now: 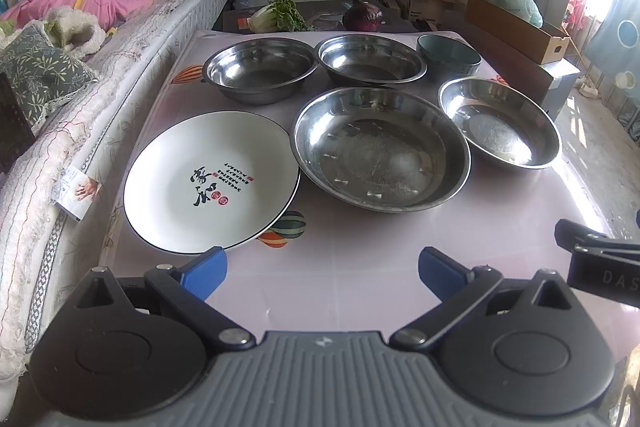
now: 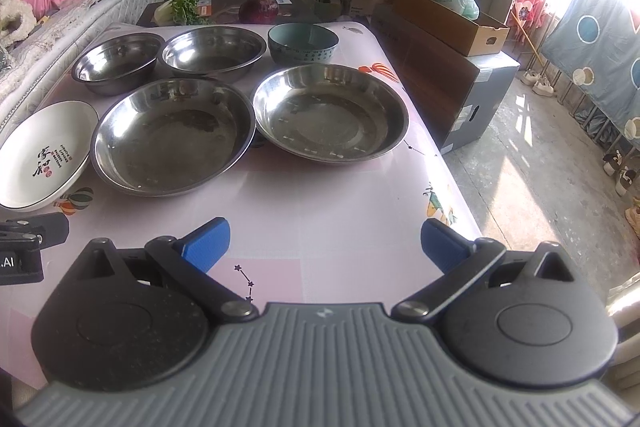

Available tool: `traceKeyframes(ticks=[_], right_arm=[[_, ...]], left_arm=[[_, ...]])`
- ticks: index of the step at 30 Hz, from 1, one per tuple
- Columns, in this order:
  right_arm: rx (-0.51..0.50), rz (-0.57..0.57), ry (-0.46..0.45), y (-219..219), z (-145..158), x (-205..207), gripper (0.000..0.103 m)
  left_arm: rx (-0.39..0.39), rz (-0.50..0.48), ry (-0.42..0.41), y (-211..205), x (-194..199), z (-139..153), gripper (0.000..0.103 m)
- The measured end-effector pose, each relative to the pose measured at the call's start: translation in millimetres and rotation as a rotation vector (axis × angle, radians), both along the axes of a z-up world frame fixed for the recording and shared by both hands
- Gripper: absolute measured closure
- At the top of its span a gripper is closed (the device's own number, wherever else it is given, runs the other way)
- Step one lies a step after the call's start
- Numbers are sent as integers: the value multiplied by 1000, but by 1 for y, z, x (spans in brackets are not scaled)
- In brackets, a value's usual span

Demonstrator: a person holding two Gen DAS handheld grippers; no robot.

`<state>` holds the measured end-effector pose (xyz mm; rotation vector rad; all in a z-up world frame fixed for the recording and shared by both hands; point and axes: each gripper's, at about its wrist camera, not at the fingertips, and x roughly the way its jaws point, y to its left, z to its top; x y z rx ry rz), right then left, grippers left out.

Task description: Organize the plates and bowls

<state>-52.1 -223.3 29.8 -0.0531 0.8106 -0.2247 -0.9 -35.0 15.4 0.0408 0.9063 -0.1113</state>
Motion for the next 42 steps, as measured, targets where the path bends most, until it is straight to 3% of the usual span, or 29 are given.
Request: traceKeyframes(ticks=[42], right_arm=[[-8, -3, 5, 4, -2, 2, 1]], left_arm=[[-11, 10, 5, 9, 3, -6, 1]])
